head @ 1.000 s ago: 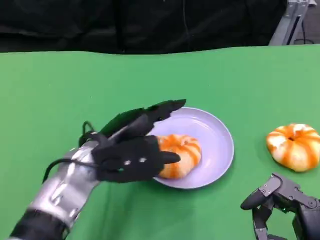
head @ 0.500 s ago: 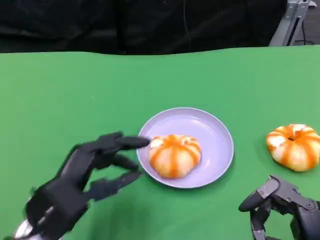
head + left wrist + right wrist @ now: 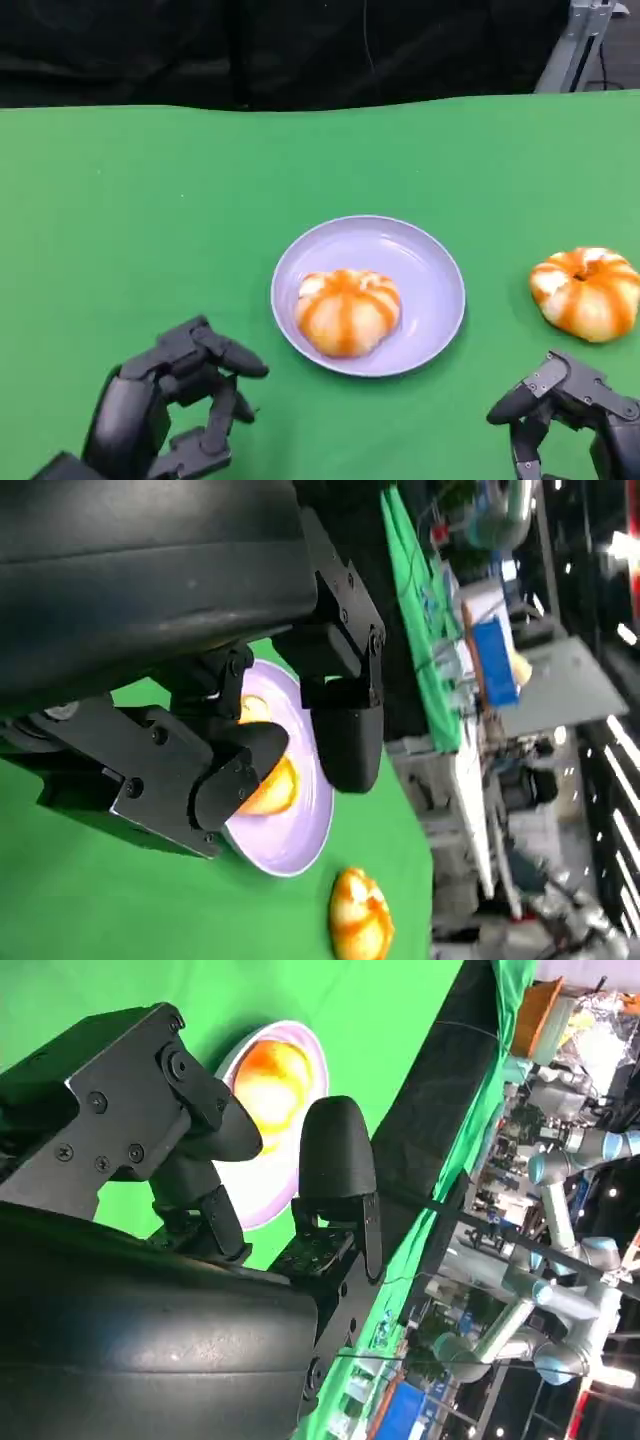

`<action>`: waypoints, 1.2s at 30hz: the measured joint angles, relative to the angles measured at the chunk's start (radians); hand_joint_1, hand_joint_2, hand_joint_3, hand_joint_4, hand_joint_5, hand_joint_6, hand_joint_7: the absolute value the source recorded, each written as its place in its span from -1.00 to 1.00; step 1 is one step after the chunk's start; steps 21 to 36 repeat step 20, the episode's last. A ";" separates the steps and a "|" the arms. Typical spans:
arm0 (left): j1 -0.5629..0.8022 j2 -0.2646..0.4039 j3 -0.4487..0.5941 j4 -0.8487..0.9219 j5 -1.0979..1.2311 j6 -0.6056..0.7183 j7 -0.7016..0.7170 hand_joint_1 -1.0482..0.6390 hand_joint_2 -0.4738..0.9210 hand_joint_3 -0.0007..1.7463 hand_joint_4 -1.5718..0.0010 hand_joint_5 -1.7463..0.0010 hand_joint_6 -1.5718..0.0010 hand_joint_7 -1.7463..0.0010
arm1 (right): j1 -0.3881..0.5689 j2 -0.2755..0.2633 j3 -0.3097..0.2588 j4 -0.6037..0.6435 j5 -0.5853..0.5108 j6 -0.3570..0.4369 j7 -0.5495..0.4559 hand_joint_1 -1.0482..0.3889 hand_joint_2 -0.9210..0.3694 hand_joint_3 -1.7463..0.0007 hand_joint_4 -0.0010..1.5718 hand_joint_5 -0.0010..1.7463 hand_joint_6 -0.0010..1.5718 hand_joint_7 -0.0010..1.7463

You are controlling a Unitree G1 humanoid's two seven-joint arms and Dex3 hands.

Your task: Grasp the bread from the table and place it into the plate.

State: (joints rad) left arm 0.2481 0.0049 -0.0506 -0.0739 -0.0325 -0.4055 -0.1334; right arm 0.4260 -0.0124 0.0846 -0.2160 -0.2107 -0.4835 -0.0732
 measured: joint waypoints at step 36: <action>0.004 -0.026 0.010 0.071 -0.001 -0.066 0.021 0.30 0.35 0.44 -0.08 -0.94 -0.05 -0.67 | 0.013 -0.006 -0.002 0.008 0.016 -0.021 0.002 0.56 -0.24 -0.42 0.01 0.89 -0.04 0.50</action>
